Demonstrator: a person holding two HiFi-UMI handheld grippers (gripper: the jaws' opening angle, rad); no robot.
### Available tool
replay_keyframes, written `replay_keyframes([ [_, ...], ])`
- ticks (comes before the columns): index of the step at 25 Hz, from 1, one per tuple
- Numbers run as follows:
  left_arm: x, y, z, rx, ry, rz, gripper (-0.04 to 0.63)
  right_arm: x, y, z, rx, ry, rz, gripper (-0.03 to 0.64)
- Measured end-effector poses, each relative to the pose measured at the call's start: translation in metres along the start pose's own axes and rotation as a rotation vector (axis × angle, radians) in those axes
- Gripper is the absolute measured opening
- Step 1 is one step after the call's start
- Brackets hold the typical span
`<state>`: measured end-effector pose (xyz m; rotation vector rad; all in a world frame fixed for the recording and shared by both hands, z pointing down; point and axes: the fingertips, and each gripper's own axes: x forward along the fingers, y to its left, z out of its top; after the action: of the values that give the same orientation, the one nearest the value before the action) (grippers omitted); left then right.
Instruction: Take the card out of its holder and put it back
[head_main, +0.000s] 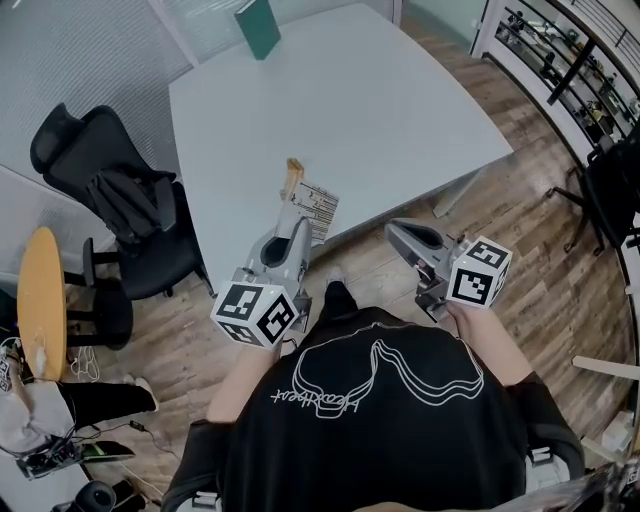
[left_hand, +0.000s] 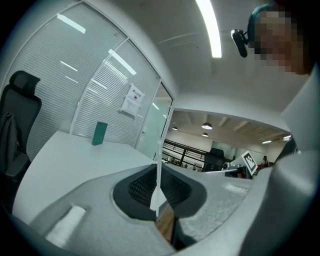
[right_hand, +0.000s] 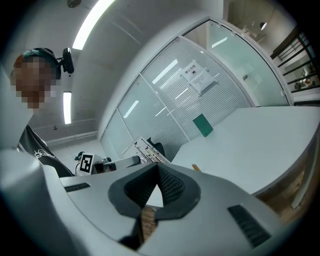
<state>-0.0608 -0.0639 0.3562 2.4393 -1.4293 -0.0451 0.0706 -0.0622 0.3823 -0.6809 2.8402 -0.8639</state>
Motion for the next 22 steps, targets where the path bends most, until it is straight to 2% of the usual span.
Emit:
replay_keyframes([
  [4,-0.016,-0.020,-0.013,0.012,0.024,-0.026,0.026,-0.008,0.017,-0.011,-0.004,-0.010,0.016,0.009],
  [10,-0.030,-0.029,-0.033,-0.014,0.058,-0.043,0.026,-0.013,0.032,-0.029,-0.057,0.027,-0.003,0.009],
  [22,-0.034,-0.030,-0.032,-0.031,0.076,-0.048,0.026,-0.010,0.037,-0.029,-0.022,0.036,-0.006,0.009],
])
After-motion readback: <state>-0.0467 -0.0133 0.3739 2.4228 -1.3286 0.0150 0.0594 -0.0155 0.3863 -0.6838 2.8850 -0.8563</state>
